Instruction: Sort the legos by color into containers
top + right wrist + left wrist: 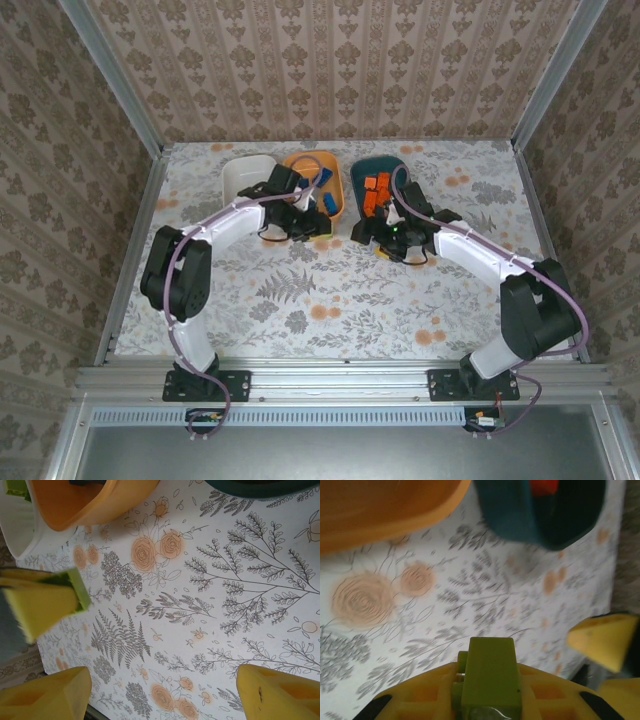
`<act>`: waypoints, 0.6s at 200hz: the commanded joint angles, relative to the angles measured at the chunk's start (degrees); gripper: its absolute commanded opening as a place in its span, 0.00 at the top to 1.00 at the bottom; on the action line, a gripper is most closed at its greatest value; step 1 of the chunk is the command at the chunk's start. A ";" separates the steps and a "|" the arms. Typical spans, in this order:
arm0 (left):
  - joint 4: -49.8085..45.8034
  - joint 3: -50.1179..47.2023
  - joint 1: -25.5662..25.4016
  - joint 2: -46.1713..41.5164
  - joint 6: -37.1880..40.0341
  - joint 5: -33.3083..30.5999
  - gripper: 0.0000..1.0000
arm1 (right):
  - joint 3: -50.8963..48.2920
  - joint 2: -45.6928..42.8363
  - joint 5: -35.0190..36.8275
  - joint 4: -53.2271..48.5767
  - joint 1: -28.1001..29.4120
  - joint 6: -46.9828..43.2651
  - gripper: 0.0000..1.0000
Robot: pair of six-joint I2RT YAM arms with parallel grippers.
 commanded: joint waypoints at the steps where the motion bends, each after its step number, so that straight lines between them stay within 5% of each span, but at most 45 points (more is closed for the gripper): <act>1: 9.21 2.41 3.02 -3.61 -11.12 6.88 0.76 | -1.05 -2.25 1.50 2.00 -0.21 0.88 0.23; 60: 23.70 7.73 9.23 -5.68 -29.53 9.79 0.76 | -0.84 -1.44 1.19 3.16 -0.20 1.30 0.23; 120: 18.45 17.32 18.56 -5.81 -29.53 9.97 0.76 | 0.09 -1.17 1.20 2.89 0.50 1.06 0.23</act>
